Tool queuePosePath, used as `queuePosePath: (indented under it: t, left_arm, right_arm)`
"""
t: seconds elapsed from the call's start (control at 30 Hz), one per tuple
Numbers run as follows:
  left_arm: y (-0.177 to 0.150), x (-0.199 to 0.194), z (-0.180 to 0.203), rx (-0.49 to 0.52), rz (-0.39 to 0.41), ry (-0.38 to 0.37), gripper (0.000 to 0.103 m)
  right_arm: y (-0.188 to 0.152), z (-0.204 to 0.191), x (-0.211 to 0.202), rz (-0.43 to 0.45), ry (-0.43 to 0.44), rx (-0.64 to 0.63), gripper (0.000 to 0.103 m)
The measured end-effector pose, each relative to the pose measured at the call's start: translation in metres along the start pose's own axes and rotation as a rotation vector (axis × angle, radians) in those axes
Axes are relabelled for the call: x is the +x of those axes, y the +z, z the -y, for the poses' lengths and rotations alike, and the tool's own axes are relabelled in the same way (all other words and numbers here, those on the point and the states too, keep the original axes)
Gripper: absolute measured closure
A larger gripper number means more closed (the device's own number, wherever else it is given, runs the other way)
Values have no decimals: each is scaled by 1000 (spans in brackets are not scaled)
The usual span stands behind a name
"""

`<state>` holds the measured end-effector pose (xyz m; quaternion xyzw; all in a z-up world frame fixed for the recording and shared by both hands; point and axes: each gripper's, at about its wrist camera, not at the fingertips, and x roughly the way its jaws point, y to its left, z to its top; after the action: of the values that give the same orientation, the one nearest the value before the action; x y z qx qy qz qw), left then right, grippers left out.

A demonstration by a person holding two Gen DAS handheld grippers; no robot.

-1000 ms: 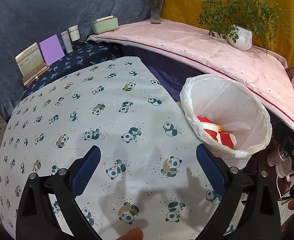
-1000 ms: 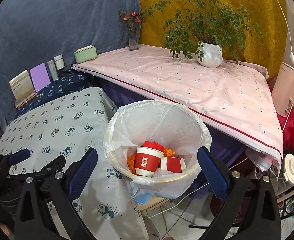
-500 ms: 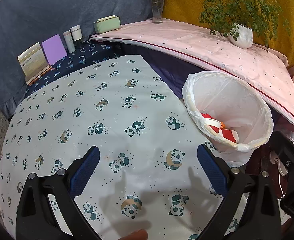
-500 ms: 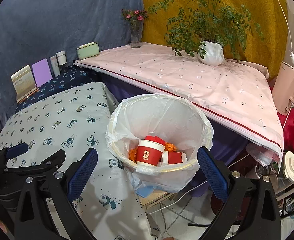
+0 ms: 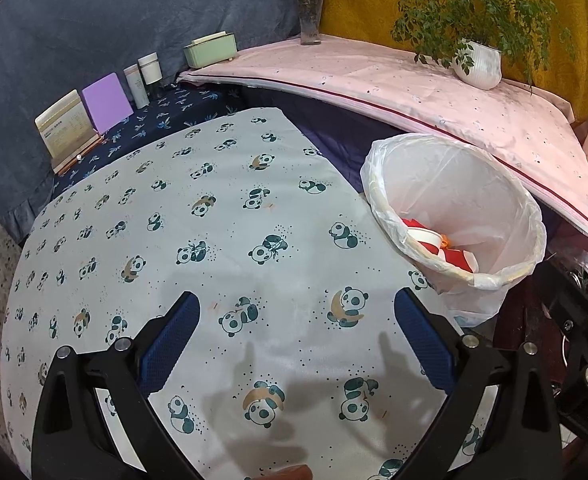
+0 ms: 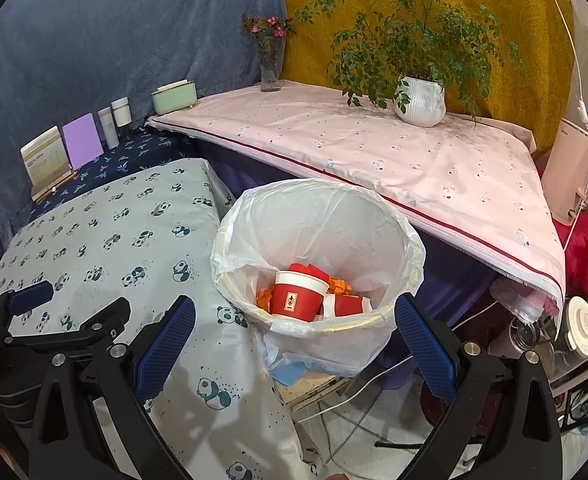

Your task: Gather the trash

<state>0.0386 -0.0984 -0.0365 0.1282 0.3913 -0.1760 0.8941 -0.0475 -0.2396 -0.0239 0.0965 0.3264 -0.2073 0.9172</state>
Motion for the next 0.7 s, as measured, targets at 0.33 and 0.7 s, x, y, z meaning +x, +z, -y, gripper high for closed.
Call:
queuePosePath:
  t: [0.33,0.7]
  left_arm:
    - [-2,0,1,10,1,7,10]
    - [-6,1,0,-2,5,30,10]
  right_arm:
    - [-4,-1,3,-10,-4,-5,7]
    - [-10,-1,5,-21,-12,-4,7]
